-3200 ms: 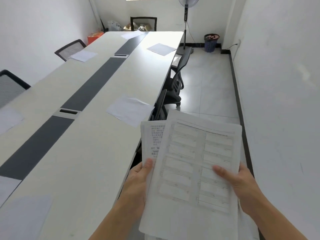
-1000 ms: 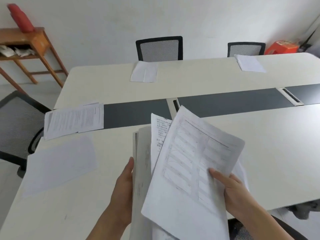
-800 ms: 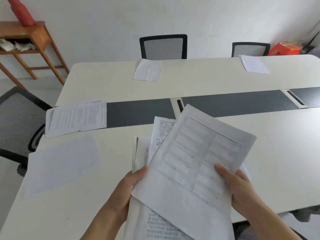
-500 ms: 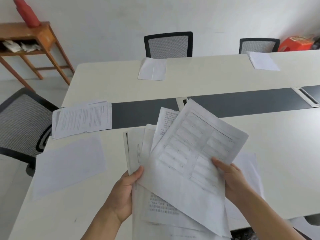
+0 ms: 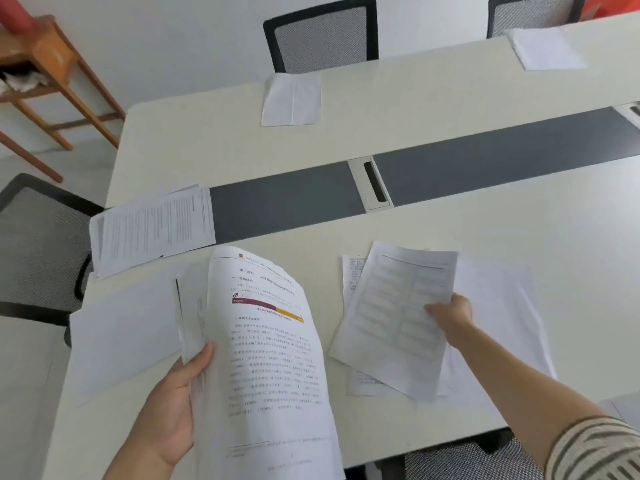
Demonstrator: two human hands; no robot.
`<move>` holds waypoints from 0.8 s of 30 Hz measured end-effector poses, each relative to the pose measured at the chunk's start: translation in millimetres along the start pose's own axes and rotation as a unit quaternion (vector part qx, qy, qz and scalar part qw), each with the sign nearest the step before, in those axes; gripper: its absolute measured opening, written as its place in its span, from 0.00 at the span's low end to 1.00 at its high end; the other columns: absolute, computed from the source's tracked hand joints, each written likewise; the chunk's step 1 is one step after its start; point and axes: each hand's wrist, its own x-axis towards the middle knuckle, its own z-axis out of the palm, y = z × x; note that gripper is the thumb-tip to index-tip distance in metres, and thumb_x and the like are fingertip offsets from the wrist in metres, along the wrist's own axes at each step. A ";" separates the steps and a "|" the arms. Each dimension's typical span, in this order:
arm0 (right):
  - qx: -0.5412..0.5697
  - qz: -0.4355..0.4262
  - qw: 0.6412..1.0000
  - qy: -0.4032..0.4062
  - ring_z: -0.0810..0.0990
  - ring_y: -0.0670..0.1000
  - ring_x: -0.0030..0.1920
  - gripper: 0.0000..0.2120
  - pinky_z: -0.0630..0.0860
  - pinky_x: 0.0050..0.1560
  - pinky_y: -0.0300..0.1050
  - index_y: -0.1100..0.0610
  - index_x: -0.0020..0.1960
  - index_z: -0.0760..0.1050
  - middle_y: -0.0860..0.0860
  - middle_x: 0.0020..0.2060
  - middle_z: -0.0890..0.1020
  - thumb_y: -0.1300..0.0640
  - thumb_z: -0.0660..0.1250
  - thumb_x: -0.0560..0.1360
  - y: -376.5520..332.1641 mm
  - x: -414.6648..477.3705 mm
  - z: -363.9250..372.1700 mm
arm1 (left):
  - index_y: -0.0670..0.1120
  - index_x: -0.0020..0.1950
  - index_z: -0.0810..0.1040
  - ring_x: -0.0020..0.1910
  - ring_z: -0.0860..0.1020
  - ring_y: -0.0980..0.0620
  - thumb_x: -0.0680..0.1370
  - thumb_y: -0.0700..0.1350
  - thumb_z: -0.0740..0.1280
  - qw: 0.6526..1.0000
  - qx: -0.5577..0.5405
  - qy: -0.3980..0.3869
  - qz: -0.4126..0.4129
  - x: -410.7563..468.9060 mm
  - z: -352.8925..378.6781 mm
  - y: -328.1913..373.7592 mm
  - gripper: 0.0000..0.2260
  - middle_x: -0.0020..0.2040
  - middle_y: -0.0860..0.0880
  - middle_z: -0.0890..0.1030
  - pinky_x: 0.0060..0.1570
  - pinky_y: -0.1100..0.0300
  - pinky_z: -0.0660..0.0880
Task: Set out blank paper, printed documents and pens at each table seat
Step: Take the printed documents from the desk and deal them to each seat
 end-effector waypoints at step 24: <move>0.341 0.010 0.900 -0.270 0.83 0.64 0.53 0.25 0.81 0.53 0.60 0.63 0.60 0.79 0.63 0.56 0.83 0.51 0.76 0.69 50.6 -190.7 -157.0 | 0.38 0.62 0.79 0.51 0.83 0.40 0.61 0.48 0.81 0.940 0.173 -0.277 -0.100 -44.6 181.7 -86.4 0.32 0.57 0.37 0.82 0.46 0.48 0.81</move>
